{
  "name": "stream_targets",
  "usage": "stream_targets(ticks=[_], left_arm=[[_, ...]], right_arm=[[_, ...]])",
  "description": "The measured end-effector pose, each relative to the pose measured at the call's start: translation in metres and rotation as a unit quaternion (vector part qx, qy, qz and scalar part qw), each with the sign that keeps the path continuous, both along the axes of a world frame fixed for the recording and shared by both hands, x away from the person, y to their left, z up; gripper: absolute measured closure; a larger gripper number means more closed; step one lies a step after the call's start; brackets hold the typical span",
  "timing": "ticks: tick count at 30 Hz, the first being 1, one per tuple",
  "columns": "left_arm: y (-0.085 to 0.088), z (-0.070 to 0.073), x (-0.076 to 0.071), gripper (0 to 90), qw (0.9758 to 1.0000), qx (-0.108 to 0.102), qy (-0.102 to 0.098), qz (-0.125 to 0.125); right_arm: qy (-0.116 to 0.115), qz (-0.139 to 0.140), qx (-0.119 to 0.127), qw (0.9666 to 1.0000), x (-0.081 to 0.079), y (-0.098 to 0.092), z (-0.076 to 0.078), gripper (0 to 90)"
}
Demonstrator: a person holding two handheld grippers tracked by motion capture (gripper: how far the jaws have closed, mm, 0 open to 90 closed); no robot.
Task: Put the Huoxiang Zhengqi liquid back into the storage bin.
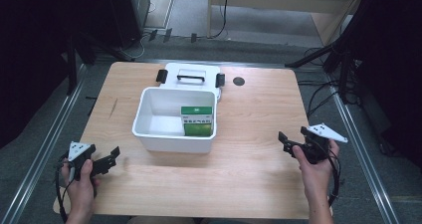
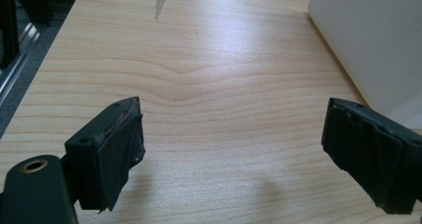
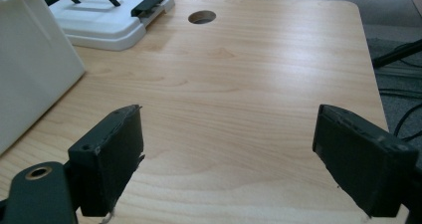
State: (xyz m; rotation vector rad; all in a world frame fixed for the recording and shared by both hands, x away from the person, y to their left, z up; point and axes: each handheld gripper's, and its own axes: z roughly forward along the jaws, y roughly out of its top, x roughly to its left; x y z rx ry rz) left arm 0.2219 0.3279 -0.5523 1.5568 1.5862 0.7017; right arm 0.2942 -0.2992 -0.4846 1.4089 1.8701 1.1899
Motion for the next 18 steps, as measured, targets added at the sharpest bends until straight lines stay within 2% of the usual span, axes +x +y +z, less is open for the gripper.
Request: stream_targets(ticks=[7,13,18], left_arm=[[0.000,0.000,0.000,10.3,1.0000,-0.002,-0.001,-0.001],[0.000,0.000,0.000,10.4,1.0000,0.000,0.000,0.000],[0.000,0.000,0.000,10.4,1.0000,-0.004,0.000,0.000]], right_arm=[[0.001,0.005,0.024,0.9997,-0.016,-0.023,-0.015,3.4],[0.000,-0.015,0.039,0.9991,-0.035,-0.049,-0.027,3.4],[0.002,-0.033,0.038,0.9987,-0.053,-0.066,-0.038,3.4]])
